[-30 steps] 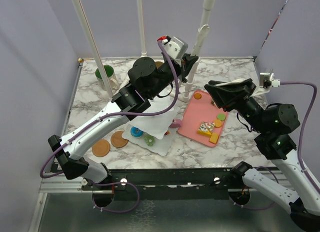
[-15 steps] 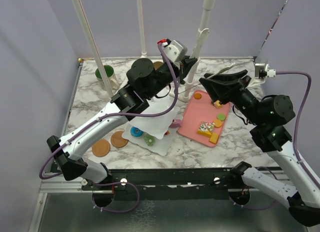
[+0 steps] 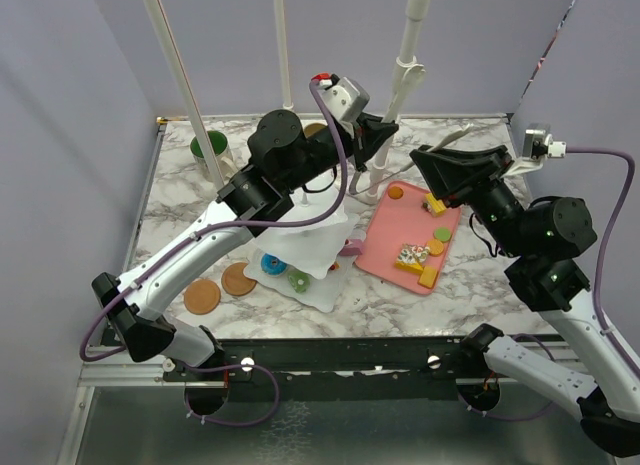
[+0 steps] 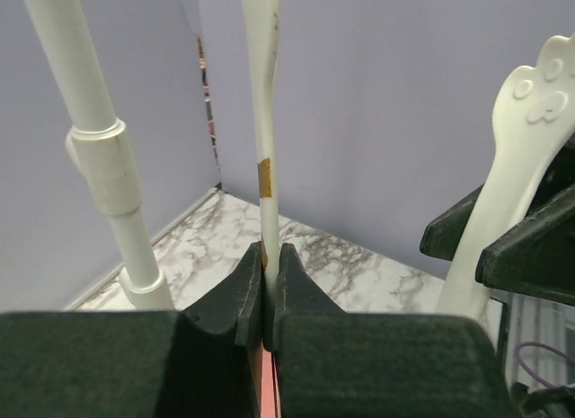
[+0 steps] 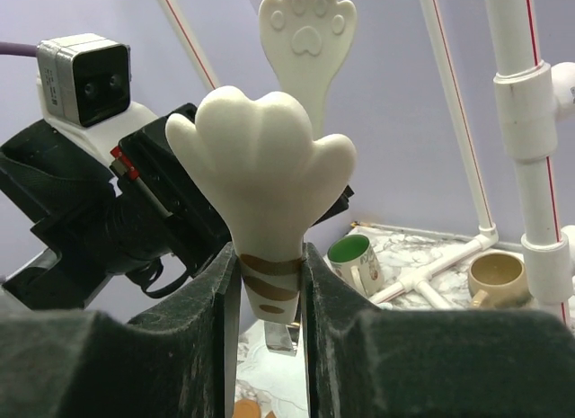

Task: Serve the afternoon tea
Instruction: Pick up the clamp from the tray.

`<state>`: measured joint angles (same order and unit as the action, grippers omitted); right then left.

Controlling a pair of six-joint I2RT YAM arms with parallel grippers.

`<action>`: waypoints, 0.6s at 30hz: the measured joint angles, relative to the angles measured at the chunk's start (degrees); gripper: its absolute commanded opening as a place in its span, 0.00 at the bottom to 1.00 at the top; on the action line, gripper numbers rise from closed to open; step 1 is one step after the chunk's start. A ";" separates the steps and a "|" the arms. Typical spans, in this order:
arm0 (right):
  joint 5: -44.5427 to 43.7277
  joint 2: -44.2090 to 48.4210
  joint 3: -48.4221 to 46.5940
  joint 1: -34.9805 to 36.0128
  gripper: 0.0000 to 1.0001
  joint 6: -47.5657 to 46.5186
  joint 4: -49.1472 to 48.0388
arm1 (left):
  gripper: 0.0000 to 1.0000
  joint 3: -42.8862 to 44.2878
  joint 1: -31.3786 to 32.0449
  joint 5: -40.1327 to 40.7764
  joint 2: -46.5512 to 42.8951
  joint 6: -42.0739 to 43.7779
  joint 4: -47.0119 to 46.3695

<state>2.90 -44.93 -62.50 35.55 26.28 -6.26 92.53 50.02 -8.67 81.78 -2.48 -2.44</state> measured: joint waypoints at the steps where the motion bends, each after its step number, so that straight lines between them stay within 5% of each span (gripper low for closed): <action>1: -0.37 0.13 0.09 0.09 0.08 0.31 0.02 | 0.00 0.39 -0.33 -1.44 0.13 -0.76 0.52; 5: -1.53 0.83 0.15 0.46 0.01 1.38 0.15 | 0.00 1.75 -0.87 -6.99 0.70 -4.31 2.25; 18: -9.46 2.29 -0.94 1.36 0.01 8.17 8.50 | 0.00 3.58 -1.22 -10.80 2.12 -9.03 5.53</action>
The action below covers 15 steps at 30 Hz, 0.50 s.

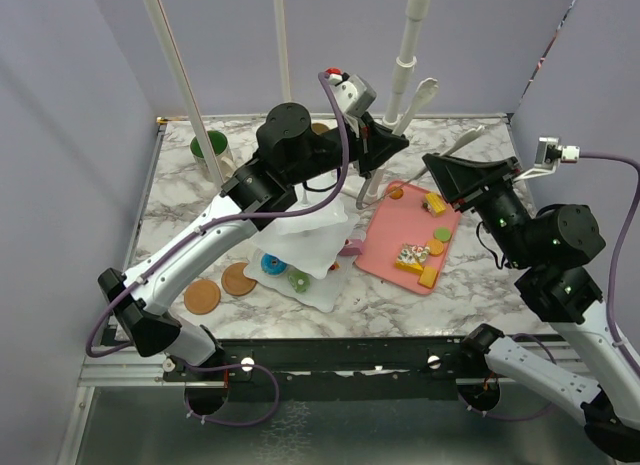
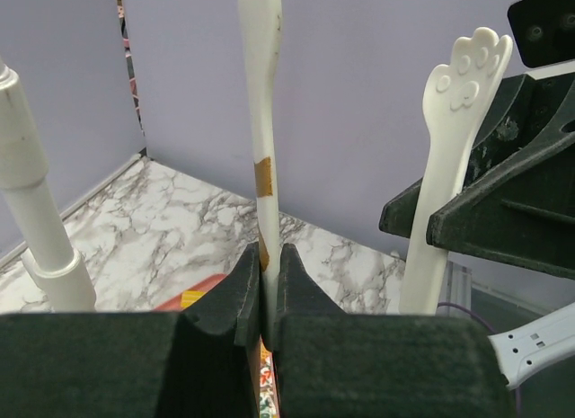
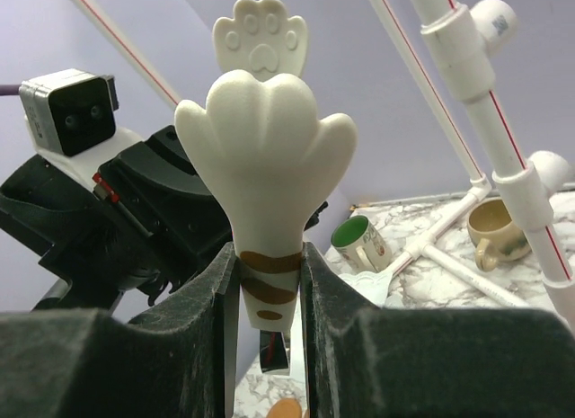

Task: Serve the afternoon tea
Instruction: Pick up the clamp from the tray.

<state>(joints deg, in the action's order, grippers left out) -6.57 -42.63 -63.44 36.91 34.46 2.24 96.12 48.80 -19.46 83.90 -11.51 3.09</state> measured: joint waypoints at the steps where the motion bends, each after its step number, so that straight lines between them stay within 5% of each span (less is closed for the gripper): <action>1: -1.18 0.42 0.39 0.13 0.01 0.85 0.37 | 0.00 0.09 0.00 0.00 0.17 -0.31 0.15; 15: -12.68 1.44 2.86 0.24 0.01 9.33 3.19 | 0.00 2.60 -0.63 1.97 1.11 -1.62 2.82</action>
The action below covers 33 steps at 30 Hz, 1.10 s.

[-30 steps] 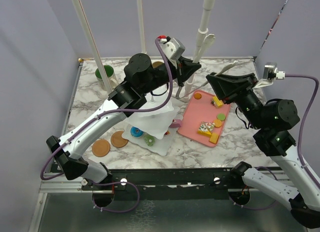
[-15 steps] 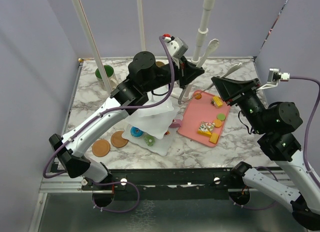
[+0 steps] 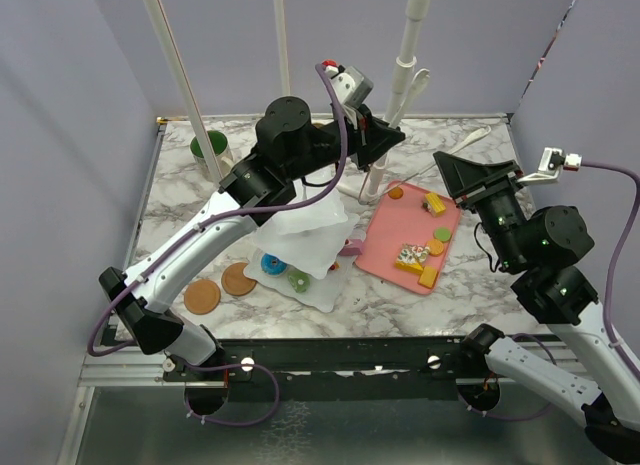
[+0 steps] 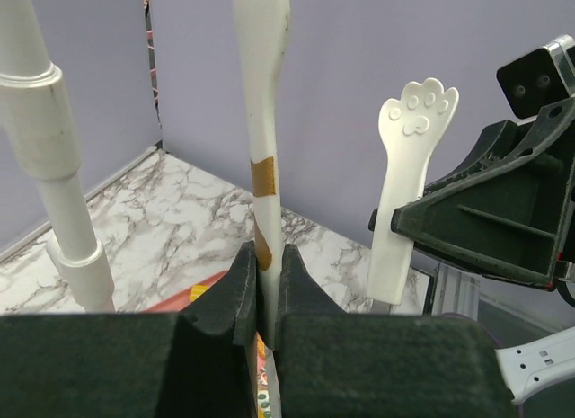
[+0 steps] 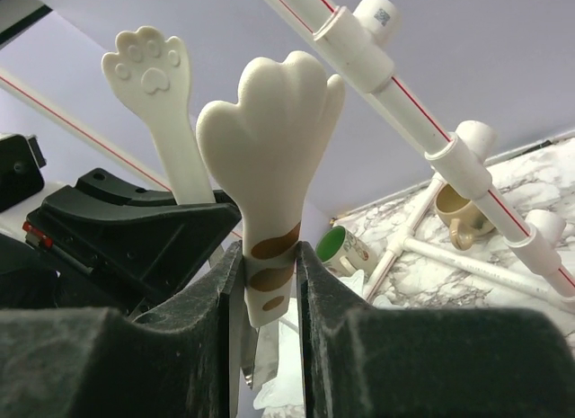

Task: Serve the afternoon tea
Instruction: Pick up the clamp from the tray.

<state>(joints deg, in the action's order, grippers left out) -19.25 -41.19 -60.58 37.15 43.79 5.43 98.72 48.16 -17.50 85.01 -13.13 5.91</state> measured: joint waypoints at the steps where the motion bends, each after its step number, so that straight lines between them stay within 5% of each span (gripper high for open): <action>1: -0.35 0.00 0.20 0.00 0.01 0.20 -0.07 | 0.00 0.02 -0.09 0.15 0.00 0.00 -0.02; 15: 10.43 -3.19 1.64 -1.44 0.03 -10.58 -12.59 | 0.00 -2.01 0.37 7.98 -1.27 4.96 -2.56; 18: 14.29 -4.15 1.66 -1.88 0.27 -13.09 -14.60 | 0.00 -3.28 1.27 13.38 -2.45 7.61 -3.63; 24: 19.96 -6.95 0.09 -2.12 0.95 -15.74 -15.37 | 0.00 -5.11 1.68 17.16 -3.28 9.49 -4.57; 33: 18.93 -2.73 4.20 -2.10 0.98 -16.87 -15.34 | 0.00 -5.35 1.84 17.20 -3.80 7.61 -6.93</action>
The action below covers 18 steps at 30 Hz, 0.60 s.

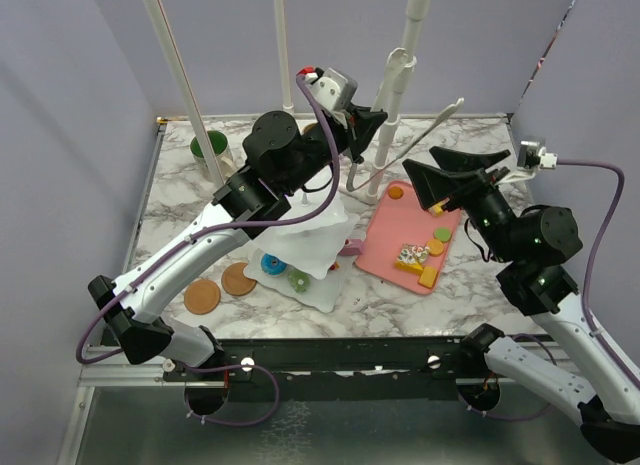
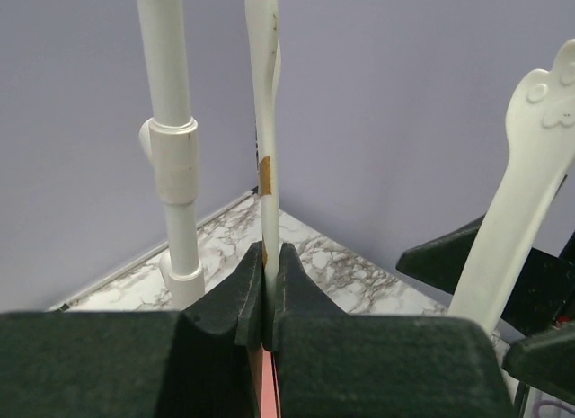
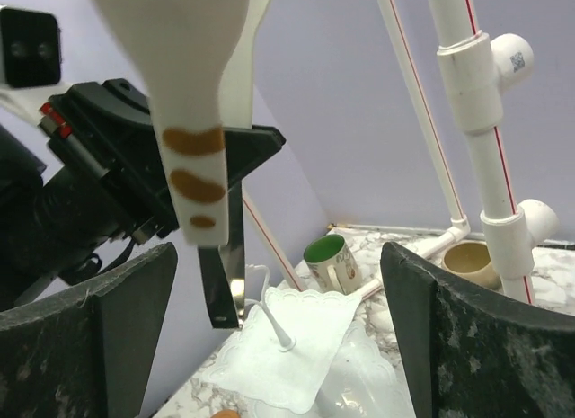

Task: Serve the afternoon tea
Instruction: Pick up the clamp from the tray.

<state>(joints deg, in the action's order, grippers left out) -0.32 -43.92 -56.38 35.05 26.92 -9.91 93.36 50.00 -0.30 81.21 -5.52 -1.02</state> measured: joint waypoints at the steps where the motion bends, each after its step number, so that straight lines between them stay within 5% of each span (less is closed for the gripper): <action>1: 0.24 1.01 1.18 -0.02 0.97 0.02 -0.96 | 0.00 0.00 0.00 0.15 -0.04 -0.50 -0.22; 9: 12.98 -0.57 5.16 -0.13 0.87 0.26 -8.39 | 0.01 0.87 0.00 1.22 0.00 -7.43 0.02; 18: 28.09 -1.29 5.25 -0.13 0.58 1.27 -16.55 | 0.04 2.64 -0.37 -18.47 -0.63 -15.19 -0.11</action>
<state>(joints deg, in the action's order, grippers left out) 27.77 -45.21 -51.13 34.92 28.18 -26.46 96.01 49.63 -18.76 80.58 -20.71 -1.13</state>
